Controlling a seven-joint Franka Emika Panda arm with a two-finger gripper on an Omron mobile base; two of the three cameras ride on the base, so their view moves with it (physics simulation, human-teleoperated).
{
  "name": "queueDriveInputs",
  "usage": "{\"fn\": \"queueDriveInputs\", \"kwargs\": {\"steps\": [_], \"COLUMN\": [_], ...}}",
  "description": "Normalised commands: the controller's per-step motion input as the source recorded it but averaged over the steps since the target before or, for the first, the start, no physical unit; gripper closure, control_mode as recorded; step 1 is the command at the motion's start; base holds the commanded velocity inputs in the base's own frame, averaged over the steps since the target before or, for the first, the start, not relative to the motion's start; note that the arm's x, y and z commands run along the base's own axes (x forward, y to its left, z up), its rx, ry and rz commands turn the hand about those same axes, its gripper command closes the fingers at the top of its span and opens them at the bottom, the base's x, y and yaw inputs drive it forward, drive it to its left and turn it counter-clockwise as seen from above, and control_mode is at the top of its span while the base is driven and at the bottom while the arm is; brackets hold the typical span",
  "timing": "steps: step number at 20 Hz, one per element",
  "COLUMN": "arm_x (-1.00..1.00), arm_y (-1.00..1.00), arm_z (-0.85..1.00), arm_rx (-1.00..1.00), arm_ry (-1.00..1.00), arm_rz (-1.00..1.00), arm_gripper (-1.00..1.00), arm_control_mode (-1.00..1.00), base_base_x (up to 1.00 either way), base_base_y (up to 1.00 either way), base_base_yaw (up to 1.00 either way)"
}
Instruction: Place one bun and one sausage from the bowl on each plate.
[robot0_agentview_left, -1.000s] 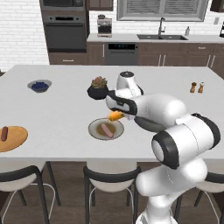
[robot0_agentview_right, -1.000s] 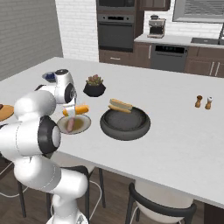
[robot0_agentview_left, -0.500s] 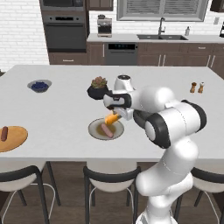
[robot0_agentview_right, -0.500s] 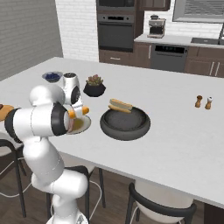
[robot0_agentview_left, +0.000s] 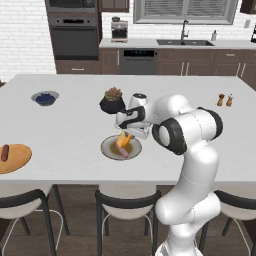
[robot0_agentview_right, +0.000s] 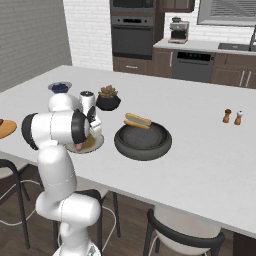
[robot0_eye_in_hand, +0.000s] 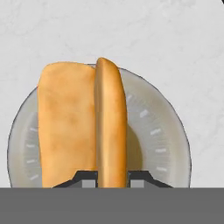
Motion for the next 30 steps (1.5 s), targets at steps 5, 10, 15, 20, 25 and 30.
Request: {"fn": "queueDriveInputs", "kwargs": {"steps": [5, 10, 15, 20, 25, 30], "arm_x": [0.26, -0.12, -0.08, 0.00, -0.17, -0.77], "arm_y": [0.00, -0.13, -0.02, 0.00, -0.26, -0.89], "arm_z": [-0.06, -0.21, -0.22, 0.05, 0.54, 0.64], "arm_rx": [0.00, -0.04, -0.08, 0.00, 0.03, 0.16], "arm_ry": [0.00, 0.00, 0.00, -0.01, -0.08, -0.23], "arm_rz": [0.24, 0.16, 0.10, 0.10, 0.03, -0.22], "arm_gripper": [1.00, 1.00, -1.00, -1.00, -1.00, -1.00], "arm_control_mode": [-1.00, -1.00, -1.00, -1.00, -1.00, -1.00], "base_base_x": [0.00, 0.00, 0.00, 0.00, 0.00, 0.00], "base_base_y": [0.00, 0.00, 0.00, 0.00, 0.00, 0.00], "base_base_yaw": [0.00, 0.00, 0.00, 0.00, 0.00, 0.00]}}
